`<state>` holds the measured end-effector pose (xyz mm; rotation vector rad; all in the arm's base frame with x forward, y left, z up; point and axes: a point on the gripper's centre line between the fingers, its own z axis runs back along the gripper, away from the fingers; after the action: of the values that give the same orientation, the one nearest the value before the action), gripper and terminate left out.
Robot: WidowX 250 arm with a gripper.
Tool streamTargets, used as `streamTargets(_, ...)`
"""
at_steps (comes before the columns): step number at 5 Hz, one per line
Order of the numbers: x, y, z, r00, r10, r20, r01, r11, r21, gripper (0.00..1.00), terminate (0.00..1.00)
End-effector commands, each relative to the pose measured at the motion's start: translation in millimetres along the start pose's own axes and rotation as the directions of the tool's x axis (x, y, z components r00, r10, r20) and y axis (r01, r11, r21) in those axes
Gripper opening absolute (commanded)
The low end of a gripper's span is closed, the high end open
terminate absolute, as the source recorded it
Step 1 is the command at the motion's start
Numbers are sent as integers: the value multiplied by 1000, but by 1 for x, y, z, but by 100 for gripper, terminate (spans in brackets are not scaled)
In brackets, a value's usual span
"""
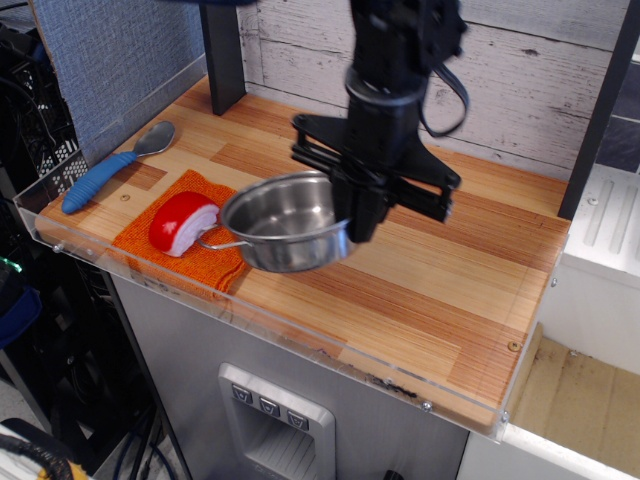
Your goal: Put the pan on the right side of the towel
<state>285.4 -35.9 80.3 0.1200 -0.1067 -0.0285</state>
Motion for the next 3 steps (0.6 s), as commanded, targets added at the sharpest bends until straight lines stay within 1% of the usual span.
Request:
streamTargets(1,14,-2,-13,998,-65,-3,65,994,-86,0,0)
streamTargets(2,15,-5,-24,996,-88,-13,86,991,-106,0,0)
streamTargets(3,15,-8,-32,993,-109,-34,104,988,-114,0,0)
